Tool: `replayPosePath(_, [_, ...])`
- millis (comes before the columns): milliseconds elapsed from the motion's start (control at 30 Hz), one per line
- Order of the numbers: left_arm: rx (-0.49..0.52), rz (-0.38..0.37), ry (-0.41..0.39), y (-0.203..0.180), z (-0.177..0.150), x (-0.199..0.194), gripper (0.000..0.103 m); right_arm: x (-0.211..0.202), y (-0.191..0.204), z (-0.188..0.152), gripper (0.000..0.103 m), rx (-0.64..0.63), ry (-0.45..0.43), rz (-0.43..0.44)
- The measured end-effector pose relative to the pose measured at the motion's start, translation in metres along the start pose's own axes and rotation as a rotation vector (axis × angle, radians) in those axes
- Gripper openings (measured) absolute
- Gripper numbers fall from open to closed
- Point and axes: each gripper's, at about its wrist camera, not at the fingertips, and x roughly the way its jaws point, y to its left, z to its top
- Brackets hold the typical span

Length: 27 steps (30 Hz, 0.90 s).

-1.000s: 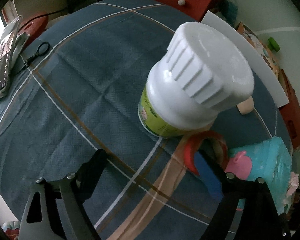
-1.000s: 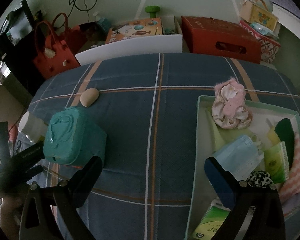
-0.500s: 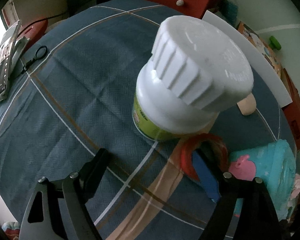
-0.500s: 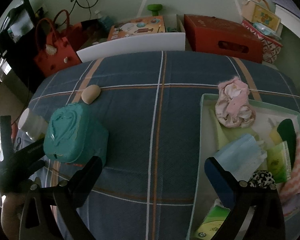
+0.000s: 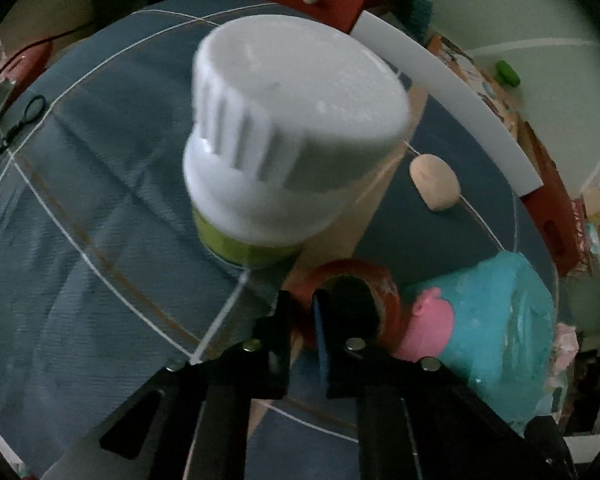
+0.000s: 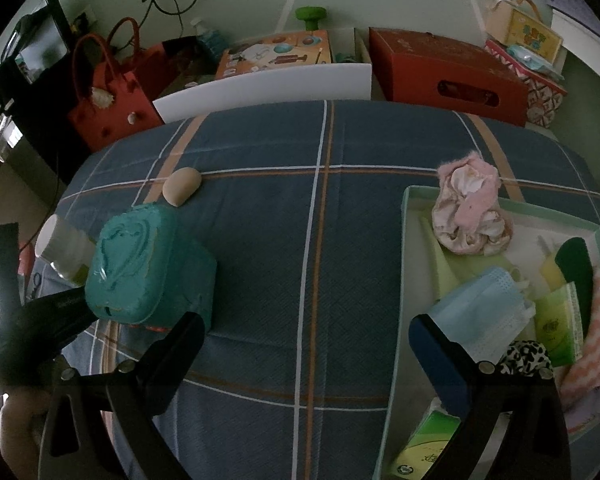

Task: Organize soft objects
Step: 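Reach past the pill bottle and grasp the red tape roll with the left tool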

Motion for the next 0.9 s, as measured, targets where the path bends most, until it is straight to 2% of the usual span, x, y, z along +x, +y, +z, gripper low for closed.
replayPosePath(400, [-0.007,-0.08,0.008,0.011,0.006,0.001,0.009,-0.002,0.005,-0.003,0.103,-0.009,-0.011,-0.03])
replayPosePath(567, [0.0,-0.1,-0.01,0.013,0.006,-0.016,0.009,-0.012,0.003,-0.002,0.103,0.014,-0.057,-0.029])
replayPosePath(700, [0.007,-0.119,-0.027,0.017,0.004,-0.029,0.009,-0.023,0.002,0.001,0.103,0.038,-0.107,0.004])
replayPosePath(900, [0.037,-0.127,-0.074,0.02,0.001,-0.051,0.008,-0.031,0.008,0.002,0.103,0.046,-0.137,0.01])
